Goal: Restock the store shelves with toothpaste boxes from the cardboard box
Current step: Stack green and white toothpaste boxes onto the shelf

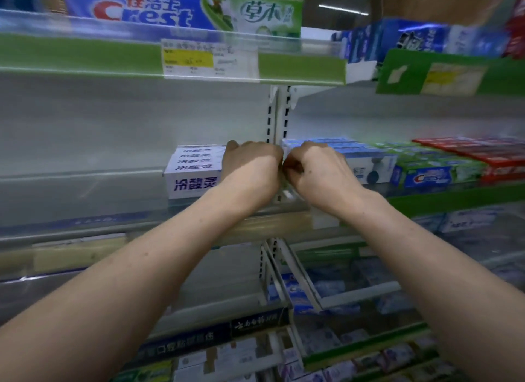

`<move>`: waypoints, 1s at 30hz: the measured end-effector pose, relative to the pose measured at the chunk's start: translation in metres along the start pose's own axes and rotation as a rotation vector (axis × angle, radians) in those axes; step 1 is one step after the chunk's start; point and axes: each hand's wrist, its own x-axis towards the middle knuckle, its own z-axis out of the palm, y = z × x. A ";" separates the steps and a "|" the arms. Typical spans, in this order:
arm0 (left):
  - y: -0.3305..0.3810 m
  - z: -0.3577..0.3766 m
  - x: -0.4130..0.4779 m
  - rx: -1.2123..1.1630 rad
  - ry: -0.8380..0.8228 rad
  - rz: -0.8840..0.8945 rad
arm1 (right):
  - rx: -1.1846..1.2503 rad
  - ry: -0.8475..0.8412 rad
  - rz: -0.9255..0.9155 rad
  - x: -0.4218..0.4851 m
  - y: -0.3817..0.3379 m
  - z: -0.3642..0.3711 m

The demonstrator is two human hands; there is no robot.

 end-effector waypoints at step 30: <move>0.241 -0.085 -0.243 -0.646 0.000 1.255 | -0.558 0.151 1.187 -0.394 -0.077 -0.161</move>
